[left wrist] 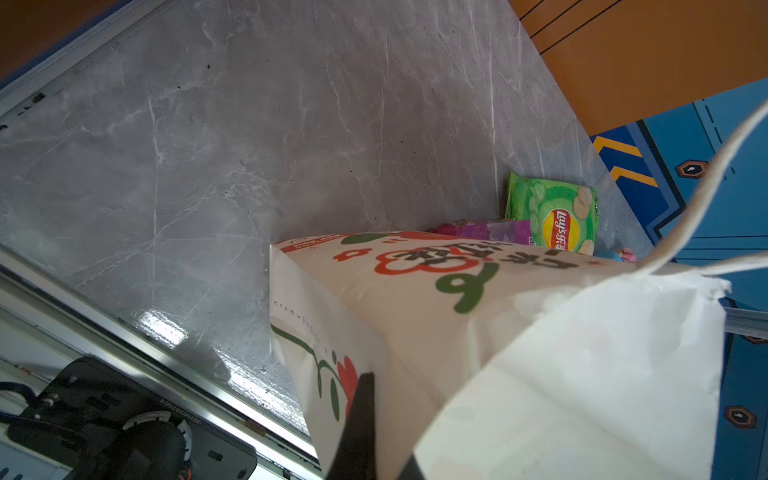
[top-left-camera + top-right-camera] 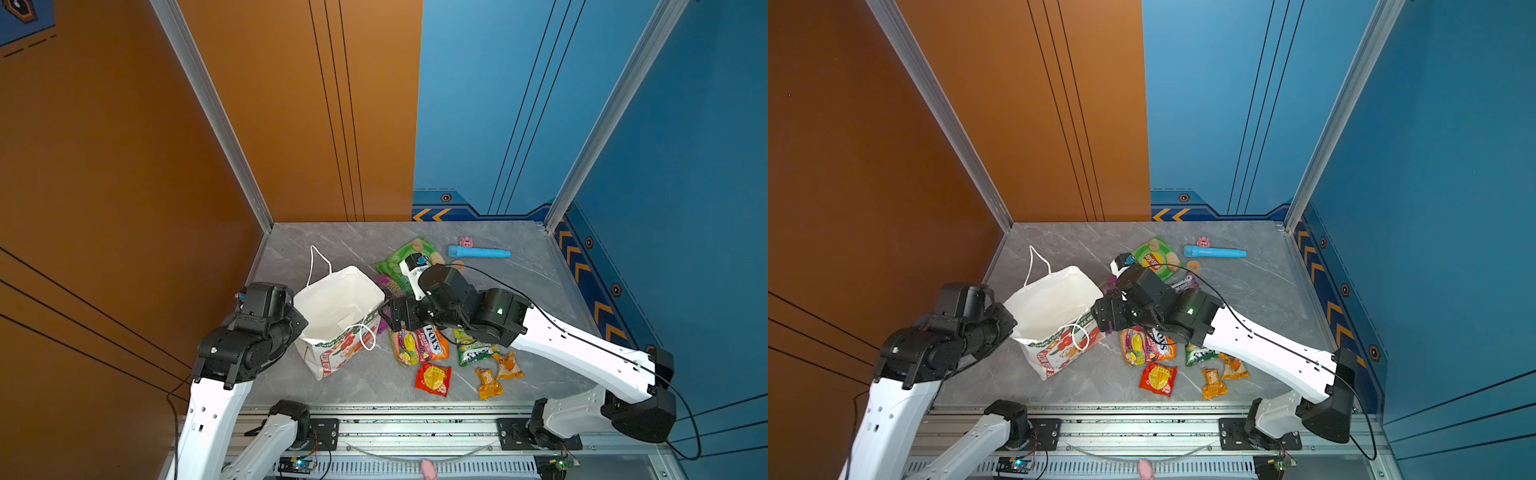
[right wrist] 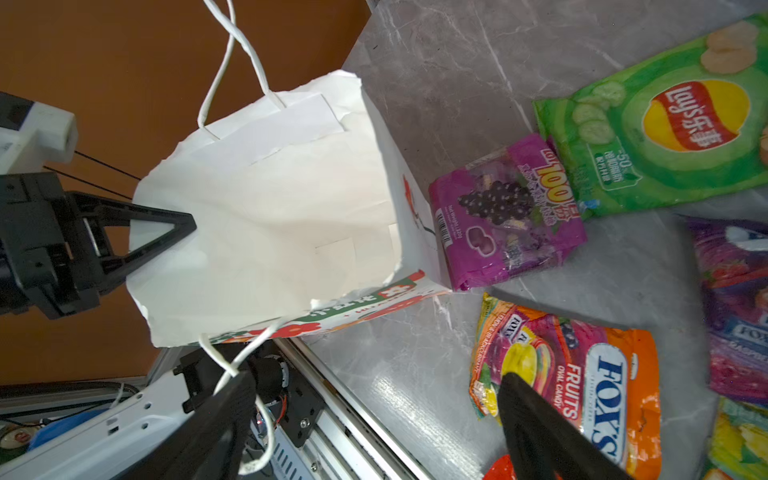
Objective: Place the snacks into the paper bag
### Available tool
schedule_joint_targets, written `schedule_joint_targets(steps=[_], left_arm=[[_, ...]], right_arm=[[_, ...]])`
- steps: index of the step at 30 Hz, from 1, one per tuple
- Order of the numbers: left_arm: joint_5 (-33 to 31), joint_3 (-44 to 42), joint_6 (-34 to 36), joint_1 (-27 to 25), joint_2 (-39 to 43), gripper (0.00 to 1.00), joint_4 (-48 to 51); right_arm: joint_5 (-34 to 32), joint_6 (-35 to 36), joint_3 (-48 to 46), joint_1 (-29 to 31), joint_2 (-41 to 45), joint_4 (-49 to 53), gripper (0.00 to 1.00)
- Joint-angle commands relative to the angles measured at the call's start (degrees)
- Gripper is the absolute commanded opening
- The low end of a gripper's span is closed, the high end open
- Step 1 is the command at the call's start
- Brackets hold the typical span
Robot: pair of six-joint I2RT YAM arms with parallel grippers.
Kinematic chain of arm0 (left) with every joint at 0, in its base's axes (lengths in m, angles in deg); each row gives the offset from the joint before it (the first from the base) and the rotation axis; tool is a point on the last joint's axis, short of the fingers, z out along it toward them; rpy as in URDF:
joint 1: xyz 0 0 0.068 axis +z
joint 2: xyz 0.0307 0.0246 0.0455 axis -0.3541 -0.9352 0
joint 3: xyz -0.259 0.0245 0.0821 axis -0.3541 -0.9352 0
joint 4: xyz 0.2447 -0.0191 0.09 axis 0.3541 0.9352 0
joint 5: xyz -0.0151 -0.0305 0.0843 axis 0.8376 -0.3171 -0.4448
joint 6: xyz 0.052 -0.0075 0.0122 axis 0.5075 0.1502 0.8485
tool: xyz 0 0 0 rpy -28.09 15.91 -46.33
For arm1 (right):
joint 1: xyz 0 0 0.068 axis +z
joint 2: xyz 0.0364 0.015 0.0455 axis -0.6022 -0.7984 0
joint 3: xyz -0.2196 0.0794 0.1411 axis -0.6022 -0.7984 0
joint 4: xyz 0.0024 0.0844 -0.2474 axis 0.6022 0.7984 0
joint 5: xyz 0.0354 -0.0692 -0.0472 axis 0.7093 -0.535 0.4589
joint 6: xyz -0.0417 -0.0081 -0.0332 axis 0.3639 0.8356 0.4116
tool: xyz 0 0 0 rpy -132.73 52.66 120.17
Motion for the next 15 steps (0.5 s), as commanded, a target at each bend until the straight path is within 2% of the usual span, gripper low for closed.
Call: schedule_joint_targets(steps=[1, 5, 8, 13, 15], left_arm=[[-5.8, -2.0, -6.0, -3.8, 2.0, 0.0, 0.3], [-8.4, -2.9, -8.3, -8.2, 2.6, 0.0, -0.1], [-9.2, -2.9, -9.1, -10.8, 2.1, 0.0, -0.4], [-10.4, -2.1, -7.7, -14.6, 0.4, 0.05, -0.7], [-10.5, -1.5, -6.6, -15.7, 0.0, 0.11, -0.7]], right_arm=[[-2.6, -5.6, 4.6, 2.2, -4.3, 4.0, 0.92], [-1.9, -6.1, 8.6, 4.1, -10.0, 6.1, 0.89], [1.0, -6.3, 11.7, 4.8, -14.2, 7.1, 0.82], [-0.5, -2.8, 18.9, 6.4, -18.7, 10.5, 0.62], [-2.0, -1.3, 20.8, 6.4, -19.8, 12.1, 0.52]])
